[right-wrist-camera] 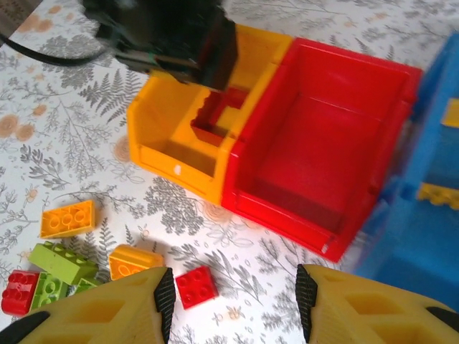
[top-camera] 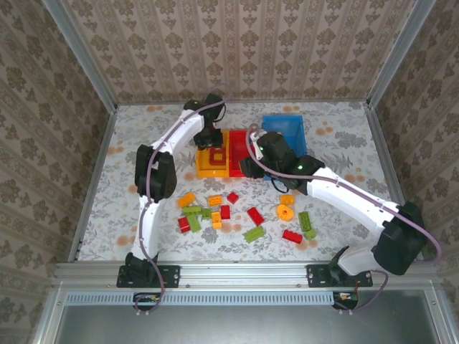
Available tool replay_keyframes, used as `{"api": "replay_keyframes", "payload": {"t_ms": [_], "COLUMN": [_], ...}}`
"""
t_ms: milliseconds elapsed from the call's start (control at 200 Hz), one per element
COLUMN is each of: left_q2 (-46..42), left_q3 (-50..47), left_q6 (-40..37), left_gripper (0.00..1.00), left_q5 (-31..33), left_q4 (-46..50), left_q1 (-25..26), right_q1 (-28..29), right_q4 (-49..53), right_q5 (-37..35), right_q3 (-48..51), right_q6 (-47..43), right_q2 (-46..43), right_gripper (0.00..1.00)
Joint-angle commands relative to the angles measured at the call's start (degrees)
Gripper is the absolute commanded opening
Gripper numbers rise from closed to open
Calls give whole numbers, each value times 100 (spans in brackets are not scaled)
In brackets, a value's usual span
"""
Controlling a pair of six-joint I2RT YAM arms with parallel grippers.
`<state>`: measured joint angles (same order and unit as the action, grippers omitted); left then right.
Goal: Sort the legos into containers by color
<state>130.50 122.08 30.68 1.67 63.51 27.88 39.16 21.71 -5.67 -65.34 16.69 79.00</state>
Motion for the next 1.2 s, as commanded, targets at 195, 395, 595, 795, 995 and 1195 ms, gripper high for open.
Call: {"api": "replay_keyframes", "payload": {"t_ms": [195, 395, 595, 795, 995, 1195], "left_q2": [-1303, -2707, -3780, -4165, -4255, -4232], "left_q3": [-455, -2203, -3939, -4934, -5284, -5335], "left_q6": [221, -86, -392, -229, -237, -185], "left_gripper": [45, 56, 60, 59, 60, 59], "left_q5": [-45, -942, -1318, -1429, -1393, -1347], "left_q4": [-259, -1848, -2999, -3576, -3799, -3856], "left_q1": [118, 744, 1971, 2723, 3071, 3162], "right_q1": [-653, -1657, -2157, -2153, -2123, -2078], "right_q4": [1211, 2942, 3246, 2895, 2715, 2875], "right_q5": [-575, -749, 14, 447, 648, 563], "right_q3": [817, 1172, 1747, 2079, 2174, 2157], "right_q6": [995, 2135, 2194, 2122, 2051, 2024], "right_q2": [-1027, -966, -530, -169, -37, -354], "right_gripper": [52, 51, 52, 57, 57, 59]}}
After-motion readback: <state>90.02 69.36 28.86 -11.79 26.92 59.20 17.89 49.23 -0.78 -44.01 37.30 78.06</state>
